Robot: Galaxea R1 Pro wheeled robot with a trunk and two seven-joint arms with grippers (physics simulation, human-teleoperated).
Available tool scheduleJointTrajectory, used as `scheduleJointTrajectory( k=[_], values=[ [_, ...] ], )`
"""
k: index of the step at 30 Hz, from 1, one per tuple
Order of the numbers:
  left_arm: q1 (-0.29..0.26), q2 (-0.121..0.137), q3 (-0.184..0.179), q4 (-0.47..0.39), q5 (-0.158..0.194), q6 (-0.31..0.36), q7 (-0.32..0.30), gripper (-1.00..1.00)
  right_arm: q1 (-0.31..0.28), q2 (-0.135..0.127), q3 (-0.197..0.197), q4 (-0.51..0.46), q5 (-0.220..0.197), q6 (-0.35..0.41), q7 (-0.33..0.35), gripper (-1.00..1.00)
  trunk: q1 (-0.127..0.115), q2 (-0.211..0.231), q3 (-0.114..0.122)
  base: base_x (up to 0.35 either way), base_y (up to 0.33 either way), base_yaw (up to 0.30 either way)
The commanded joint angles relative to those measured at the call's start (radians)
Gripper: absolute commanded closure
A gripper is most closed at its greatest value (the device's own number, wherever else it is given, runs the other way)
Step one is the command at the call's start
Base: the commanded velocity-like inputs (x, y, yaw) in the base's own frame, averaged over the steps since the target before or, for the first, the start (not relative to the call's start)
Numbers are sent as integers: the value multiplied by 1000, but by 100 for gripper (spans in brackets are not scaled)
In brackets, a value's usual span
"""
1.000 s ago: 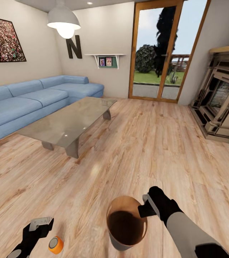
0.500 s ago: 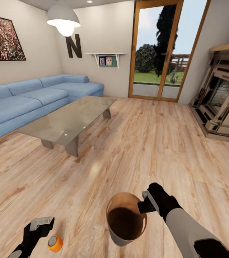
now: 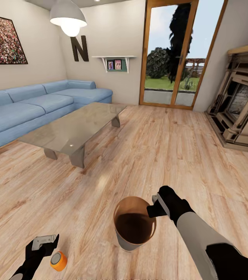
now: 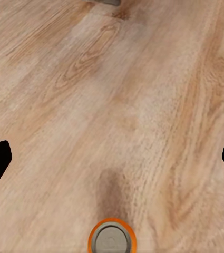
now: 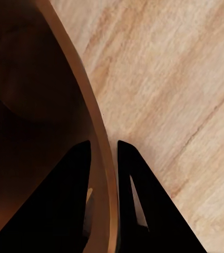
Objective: Put the three can of soda from the living room inside the tash can in the kitchen.
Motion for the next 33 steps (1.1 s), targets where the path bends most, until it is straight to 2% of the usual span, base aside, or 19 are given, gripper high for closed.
scheduleJointTrajectory(
  k=[1, 13, 19, 33],
  values=[
    [0, 0, 0, 0, 0, -5, 0, -100, -5, 1, -3, -4, -24, 1, 3, 100, 4, -7, -3, 0, 0, 0],
    [-3, -3, 0, -10, 1, -27, 0, -100, -46, 4, -3, 5, -24, 1, 3, 100, 50, -91, -41, 0, 0, 0],
    [-11, -5, -1, -16, 1, -28, -3, -100, -57, 3, -3, 7, -24, 1, 3, 100, 50, -91, -41, 0, 0, 0],
    [-14, -5, 0, -4, 1, -29, -3, -100, -58, 0, 0, 8, -22, 1, 2, 100, 103, -189, -85, 0, 0, 0]
  ],
)
